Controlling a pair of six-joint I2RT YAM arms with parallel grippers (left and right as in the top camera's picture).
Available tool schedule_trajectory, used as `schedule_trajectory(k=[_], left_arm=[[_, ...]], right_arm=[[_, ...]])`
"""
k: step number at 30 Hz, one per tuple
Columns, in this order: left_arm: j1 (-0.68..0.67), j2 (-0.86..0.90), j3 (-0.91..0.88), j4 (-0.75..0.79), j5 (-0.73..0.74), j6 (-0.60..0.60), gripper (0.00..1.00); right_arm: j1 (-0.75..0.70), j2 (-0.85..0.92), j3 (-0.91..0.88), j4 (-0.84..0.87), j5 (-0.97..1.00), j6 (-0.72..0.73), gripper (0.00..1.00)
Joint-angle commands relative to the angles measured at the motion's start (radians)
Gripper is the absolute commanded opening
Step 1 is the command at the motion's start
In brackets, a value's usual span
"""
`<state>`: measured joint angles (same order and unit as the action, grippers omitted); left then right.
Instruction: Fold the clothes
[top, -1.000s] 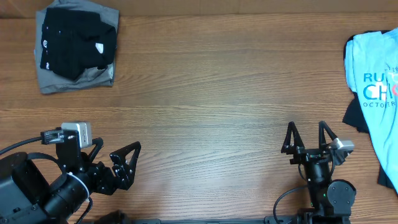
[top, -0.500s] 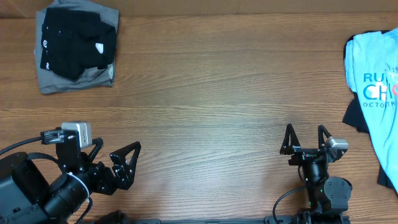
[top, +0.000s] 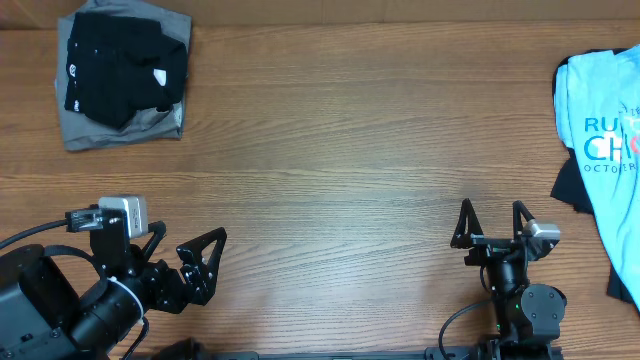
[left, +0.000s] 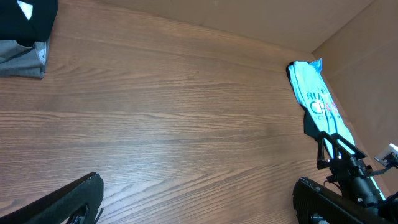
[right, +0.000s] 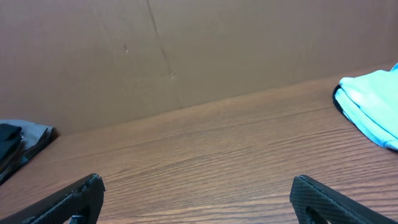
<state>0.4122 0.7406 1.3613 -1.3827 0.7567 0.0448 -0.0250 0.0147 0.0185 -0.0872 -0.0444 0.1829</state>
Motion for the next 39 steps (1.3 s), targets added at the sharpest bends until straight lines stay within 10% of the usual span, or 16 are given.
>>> schedule_trajectory(k=[1, 23, 39], left_arm=[[-0.007, -0.003, -0.002, 0.003, 0.018, 0.011, 1.00], [-0.126, -0.043, -0.048, 0.050, -0.096, 0.010, 1.00], [-0.272, -0.528, -0.895, 0.979, -0.237, -0.308, 1.00]], right_arm=[[-0.004, -0.012, -0.011, 0.006, 0.009, -0.005, 1.00], [-0.004, -0.012, -0.011, 0.006, 0.009, -0.005, 1.00], [-0.004, -0.012, -0.011, 0.005, 0.009, -0.005, 1.00]])
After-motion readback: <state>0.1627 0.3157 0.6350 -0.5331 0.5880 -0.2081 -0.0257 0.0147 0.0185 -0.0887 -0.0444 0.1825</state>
